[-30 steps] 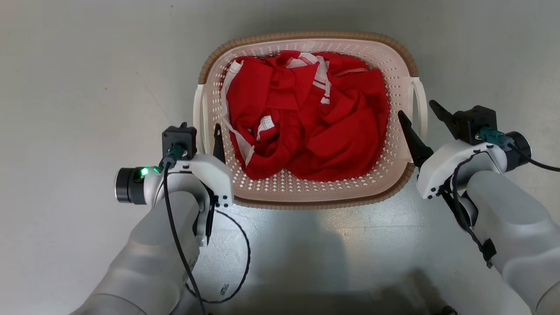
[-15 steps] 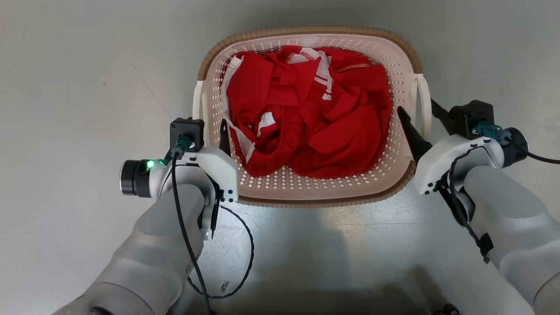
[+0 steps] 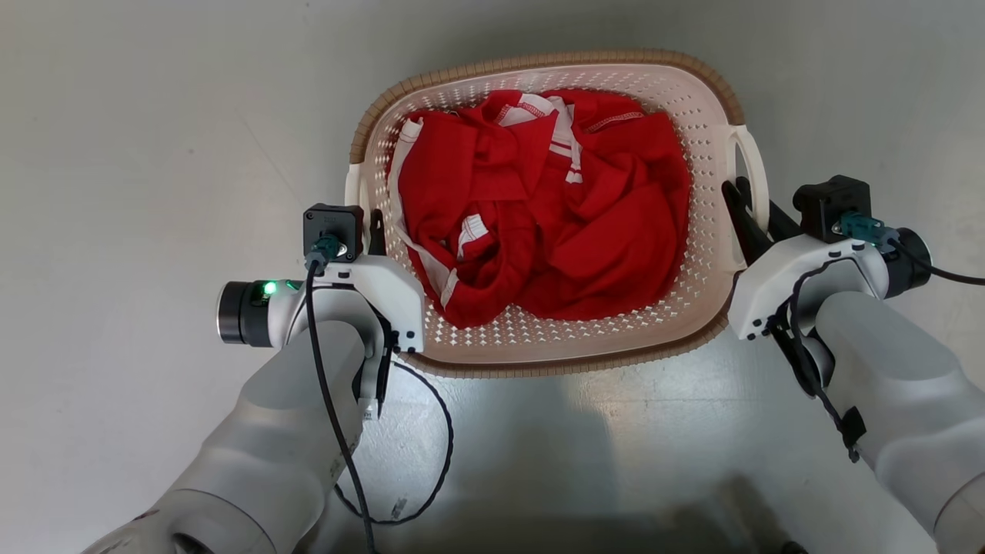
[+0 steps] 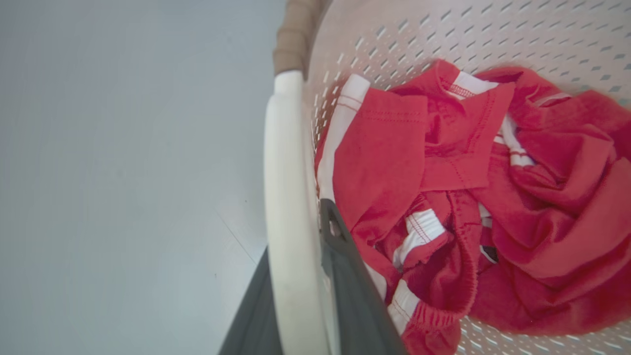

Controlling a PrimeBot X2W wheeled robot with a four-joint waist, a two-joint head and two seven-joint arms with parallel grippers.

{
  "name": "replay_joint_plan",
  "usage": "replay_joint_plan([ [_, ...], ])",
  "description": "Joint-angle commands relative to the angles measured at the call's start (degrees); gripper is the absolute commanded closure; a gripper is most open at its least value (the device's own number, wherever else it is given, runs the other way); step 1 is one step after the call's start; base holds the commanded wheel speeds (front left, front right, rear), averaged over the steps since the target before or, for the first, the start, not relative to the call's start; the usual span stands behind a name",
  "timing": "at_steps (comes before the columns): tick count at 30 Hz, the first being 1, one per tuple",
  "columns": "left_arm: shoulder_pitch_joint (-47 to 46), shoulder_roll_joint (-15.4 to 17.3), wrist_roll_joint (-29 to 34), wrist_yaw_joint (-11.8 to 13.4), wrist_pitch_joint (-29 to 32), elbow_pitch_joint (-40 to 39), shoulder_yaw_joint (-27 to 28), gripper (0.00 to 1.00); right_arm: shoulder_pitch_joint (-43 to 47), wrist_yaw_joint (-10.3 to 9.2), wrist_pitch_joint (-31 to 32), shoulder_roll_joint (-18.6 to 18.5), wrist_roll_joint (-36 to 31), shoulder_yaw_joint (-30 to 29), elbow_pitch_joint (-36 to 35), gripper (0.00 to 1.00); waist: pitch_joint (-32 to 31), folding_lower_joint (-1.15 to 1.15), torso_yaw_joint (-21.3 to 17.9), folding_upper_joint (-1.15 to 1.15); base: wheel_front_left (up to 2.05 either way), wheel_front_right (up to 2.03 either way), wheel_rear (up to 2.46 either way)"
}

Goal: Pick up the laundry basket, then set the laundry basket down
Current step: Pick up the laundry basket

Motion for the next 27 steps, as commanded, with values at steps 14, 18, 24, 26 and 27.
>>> replay_joint_plan([
  [14, 3.42, 1.48, -3.91, -0.04, -1.37, 2.07, -4.3, 1.0, 4.17, 0.21, 0.12, 3.14, 0.08, 2.25, 4.54, 1.0, -8.58, 0.0, -1.47, 0.0, 0.0, 0.0, 0.0],
  [18, 4.44, 1.48, -4.53, -1.09, -1.58, 3.06, -5.34, 1.0, 4.97, 0.21, 1.19, 4.53, 1.06, 2.87, 6.44, 1.0, -11.57, 0.0, -2.04, 0.0, 0.0, 0.0, 0.0],
  [24, 6.98, 1.48, -5.87, -3.48, -1.61, 5.4, -6.74, 1.0, 6.91, 0.21, 4.93, 6.49, 2.76, 4.36, 8.2, 1.0, -16.98, 0.0, -3.21, 0.0, 0.0, 0.0, 0.0],
  [26, 7.86, 1.48, -6.42, -4.18, -1.35, 6.24, -7.09, 1.0, 7.51, 0.21, 6.12, 6.93, 3.47, 4.71, 8.45, 1.0, -18.93, 0.0, -3.61, 0.0, 0.0, 0.0, 0.0],
  [27, 8.25, 1.48, -6.56, -4.45, -1.35, 6.64, -7.3, 1.0, 7.77, 0.21, 6.49, 7.09, 3.7, 4.9, 8.61, 1.0, -19.89, 0.0, -3.77, 0.0, 0.0, 0.0, 0.0],
])
